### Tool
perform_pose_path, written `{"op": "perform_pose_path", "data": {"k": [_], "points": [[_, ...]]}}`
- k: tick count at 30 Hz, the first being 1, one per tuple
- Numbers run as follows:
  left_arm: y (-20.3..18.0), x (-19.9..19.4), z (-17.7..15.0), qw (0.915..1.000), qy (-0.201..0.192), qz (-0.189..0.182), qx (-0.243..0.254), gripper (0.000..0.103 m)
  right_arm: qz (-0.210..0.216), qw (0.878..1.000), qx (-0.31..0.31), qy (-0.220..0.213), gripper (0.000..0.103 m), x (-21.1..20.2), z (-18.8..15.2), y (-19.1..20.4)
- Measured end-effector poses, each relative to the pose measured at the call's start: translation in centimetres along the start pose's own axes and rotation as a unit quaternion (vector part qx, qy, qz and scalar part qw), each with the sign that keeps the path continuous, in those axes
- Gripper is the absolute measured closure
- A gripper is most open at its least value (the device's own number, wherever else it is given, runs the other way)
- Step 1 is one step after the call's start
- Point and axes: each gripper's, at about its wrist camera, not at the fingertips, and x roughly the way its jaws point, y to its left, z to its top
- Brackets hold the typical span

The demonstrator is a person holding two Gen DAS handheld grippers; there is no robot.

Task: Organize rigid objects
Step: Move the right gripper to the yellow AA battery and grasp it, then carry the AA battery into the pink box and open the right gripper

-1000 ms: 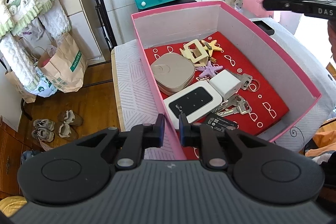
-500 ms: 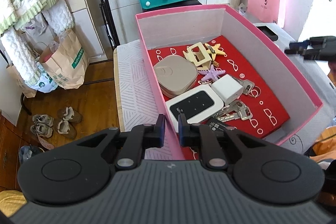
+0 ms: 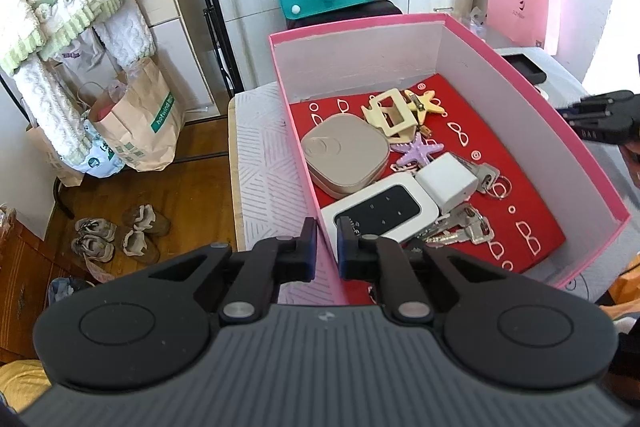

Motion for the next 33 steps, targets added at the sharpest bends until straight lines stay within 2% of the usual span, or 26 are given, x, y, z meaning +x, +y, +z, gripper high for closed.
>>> {"op": "perform_pose_path", "data": {"k": [5, 8, 15, 20, 24, 29, 33], "points": [[0.1, 0.1, 0.2, 1.0000, 0.000, 0.002, -0.009, 0.095, 0.003, 1.000, -0.009, 0.006, 0.091, -0.7, -0.1, 0.9], [0.1, 0.1, 0.5, 0.9999, 0.002, 0.004, -0.010, 0.095, 0.010, 1.000, -0.025, -0.005, 0.091, -1.9, 0.6, 1.8], [0.1, 0.4, 0.7, 0.9998, -0.003, 0.010, -0.019, 0.095, 0.051, 0.995, -0.041, -0.077, 0.091, -6.7, 3.9, 4.5], [0.2, 0.4, 0.7, 0.9996, -0.005, 0.010, -0.024, 0.095, 0.114, 0.984, -0.057, -0.123, 0.091, -9.3, 6.4, 7.2], [0.2, 0.4, 0.7, 0.9996, -0.005, 0.010, -0.026, 0.095, 0.154, 0.977, -0.088, -0.114, 0.091, -8.7, 7.7, 9.8], [0.3, 0.4, 0.7, 0.9995, -0.003, 0.009, -0.031, 0.095, 0.149, 0.976, -0.133, -0.081, 0.091, -6.1, 8.5, 12.2], [0.4, 0.4, 0.7, 0.9995, -0.003, 0.009, -0.030, 0.095, 0.126, 0.980, -0.144, -0.063, 0.091, -4.5, 8.8, 12.7]]}}
